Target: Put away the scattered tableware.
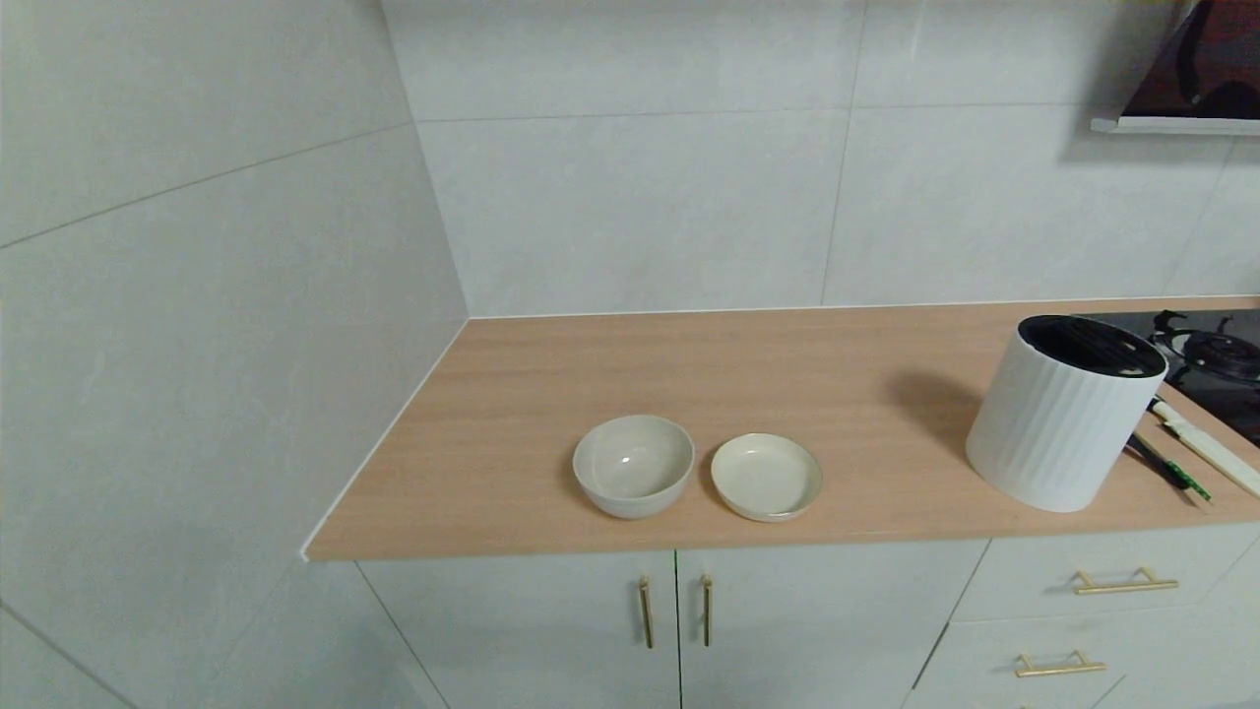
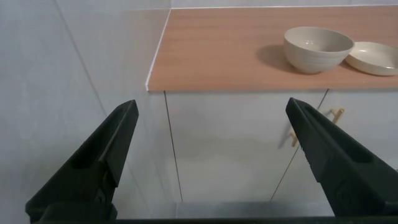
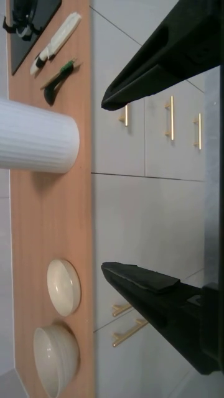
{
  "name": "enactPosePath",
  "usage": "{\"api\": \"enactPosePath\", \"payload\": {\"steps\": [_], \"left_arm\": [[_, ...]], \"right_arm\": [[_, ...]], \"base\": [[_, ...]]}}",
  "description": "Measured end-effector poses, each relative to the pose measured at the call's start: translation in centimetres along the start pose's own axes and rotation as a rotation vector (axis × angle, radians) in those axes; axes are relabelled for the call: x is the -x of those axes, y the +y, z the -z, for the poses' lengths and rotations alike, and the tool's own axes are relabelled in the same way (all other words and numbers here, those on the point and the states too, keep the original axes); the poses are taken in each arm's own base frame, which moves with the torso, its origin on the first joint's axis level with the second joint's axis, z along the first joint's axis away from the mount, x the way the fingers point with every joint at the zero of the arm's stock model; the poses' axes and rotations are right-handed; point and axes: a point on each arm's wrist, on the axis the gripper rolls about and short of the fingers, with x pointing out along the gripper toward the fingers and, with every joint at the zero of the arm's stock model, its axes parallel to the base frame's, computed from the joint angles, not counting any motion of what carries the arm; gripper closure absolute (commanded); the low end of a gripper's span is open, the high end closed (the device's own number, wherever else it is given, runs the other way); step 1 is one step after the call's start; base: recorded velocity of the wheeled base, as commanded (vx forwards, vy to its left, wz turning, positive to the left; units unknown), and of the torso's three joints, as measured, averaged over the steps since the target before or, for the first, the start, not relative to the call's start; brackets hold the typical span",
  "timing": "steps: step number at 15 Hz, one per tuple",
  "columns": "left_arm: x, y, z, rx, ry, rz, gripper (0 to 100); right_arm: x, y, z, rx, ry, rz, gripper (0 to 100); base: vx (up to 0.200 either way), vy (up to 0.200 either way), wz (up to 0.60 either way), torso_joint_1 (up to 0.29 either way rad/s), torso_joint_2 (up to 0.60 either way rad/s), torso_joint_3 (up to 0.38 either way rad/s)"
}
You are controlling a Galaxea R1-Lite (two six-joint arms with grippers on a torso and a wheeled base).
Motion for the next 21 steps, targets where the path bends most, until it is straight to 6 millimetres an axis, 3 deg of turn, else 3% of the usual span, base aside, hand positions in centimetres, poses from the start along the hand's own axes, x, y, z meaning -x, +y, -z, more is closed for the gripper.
{"api": "enactPosePath", "payload": {"steps": [10,21], "left_arm": [[0.0,0.0,-0.01,0.0,-0.001,0.0,0],[0.0,0.0,0.0,0.0,0.0,0.0,0]], "right_arm": [[0.0,0.0,0.0,0.0,0.0,0.0,0],[0.0,0.0,0.0,0.0,0.0,0.0,0]], "base": [[0.0,0.0,0.0,-0.009,0.02,0.009],[0.0,0.0,0.0,-0.224,0.5,0.273]]}}
